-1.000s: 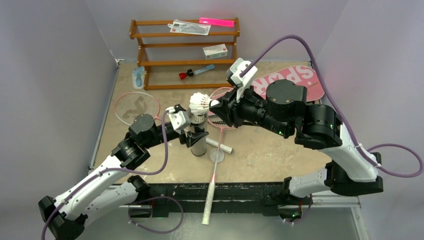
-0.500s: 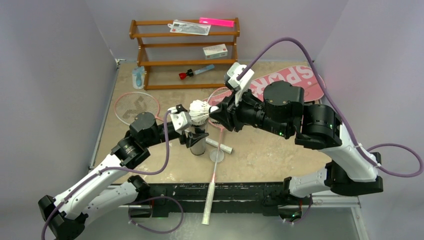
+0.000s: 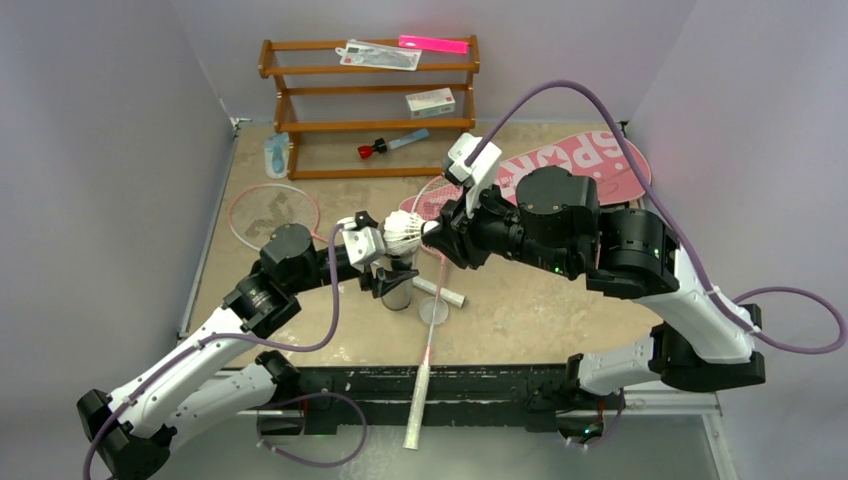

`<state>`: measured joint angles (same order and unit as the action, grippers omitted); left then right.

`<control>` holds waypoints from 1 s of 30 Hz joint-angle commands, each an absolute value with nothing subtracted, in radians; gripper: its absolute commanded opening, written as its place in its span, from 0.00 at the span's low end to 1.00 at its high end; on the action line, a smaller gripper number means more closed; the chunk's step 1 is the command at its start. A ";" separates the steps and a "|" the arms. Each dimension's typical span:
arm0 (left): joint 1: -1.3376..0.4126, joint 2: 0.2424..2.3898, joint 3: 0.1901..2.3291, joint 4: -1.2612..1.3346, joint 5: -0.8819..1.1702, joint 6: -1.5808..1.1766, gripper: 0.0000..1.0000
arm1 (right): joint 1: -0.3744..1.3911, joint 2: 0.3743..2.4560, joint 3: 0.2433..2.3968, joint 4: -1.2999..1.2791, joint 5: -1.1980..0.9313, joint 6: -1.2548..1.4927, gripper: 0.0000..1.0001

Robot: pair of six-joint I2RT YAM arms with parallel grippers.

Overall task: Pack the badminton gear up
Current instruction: Place the shuttlecock at the shuttle tube.

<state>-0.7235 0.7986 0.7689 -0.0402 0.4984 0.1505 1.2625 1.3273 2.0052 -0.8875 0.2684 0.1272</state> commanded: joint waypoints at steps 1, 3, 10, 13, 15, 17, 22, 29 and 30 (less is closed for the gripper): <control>-0.727 0.807 0.801 -0.063 0.527 0.175 0.46 | 1.265 1.312 1.998 -0.902 0.273 0.144 0.22; -0.727 0.810 0.802 -0.063 0.536 0.173 0.46 | 1.265 1.311 1.996 -0.906 0.274 0.144 0.22; -0.727 0.837 0.830 -0.095 0.599 0.190 0.46 | 1.265 1.317 2.003 -0.931 0.280 0.151 0.22; -0.728 0.848 0.839 -0.106 0.618 0.198 0.47 | 1.266 1.311 2.003 -0.933 0.291 0.154 0.21; -0.729 0.850 0.836 -0.107 0.620 0.201 0.47 | 1.266 1.303 2.004 -0.928 0.294 0.156 0.21; -0.730 0.850 0.834 -0.107 0.620 0.202 0.47 | 1.266 1.298 2.005 -0.928 0.293 0.155 0.20; -0.735 0.856 0.836 -0.106 0.629 0.200 0.47 | 1.266 1.322 2.043 -0.981 0.291 0.151 0.20; -0.749 0.872 0.845 -0.113 0.640 0.208 0.47 | 1.265 1.335 2.074 -1.036 0.288 0.149 0.20; -0.751 0.877 0.850 -0.119 0.640 0.209 0.48 | 1.265 1.337 2.075 -1.039 0.288 0.149 0.20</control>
